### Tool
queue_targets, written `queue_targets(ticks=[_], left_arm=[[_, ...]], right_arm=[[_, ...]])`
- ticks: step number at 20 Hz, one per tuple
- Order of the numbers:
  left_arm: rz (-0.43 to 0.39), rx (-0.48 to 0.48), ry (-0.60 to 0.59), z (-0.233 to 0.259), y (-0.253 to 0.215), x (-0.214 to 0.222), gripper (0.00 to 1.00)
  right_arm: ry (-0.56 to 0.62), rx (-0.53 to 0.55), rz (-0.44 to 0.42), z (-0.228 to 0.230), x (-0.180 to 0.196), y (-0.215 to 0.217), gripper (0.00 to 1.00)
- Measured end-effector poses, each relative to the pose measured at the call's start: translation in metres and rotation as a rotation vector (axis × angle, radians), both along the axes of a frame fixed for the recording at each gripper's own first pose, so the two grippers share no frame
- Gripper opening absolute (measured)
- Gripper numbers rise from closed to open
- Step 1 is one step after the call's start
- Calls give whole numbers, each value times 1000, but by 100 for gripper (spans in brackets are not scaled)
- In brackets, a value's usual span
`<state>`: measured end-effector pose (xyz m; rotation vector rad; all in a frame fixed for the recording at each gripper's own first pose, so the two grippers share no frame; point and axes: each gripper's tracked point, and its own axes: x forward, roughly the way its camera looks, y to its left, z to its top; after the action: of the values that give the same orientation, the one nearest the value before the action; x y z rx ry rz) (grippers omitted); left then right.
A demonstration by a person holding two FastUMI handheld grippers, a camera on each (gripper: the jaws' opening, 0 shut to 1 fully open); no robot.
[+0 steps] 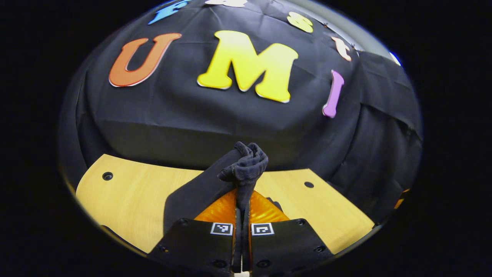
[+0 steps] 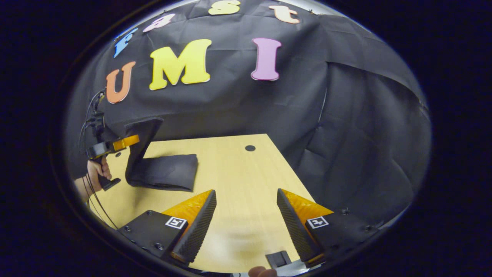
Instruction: Grasp the waist and the cuffs of the jeans and fold them to make the two legs overlap; first hold the waist and fold one-third of the jeans toward the cuffs, then hold the cuffs and fold the remaining one-third in the same direction to finish folding.
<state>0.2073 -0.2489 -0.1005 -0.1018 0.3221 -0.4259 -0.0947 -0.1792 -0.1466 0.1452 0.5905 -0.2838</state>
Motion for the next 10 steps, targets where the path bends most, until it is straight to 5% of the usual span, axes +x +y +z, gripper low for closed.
queue_targets(ticks=[10], left_arm=[[-30,225,137,-125,-49,-8,5]], right_arm=[[66,27,-30,-28,-9,-24,96]])
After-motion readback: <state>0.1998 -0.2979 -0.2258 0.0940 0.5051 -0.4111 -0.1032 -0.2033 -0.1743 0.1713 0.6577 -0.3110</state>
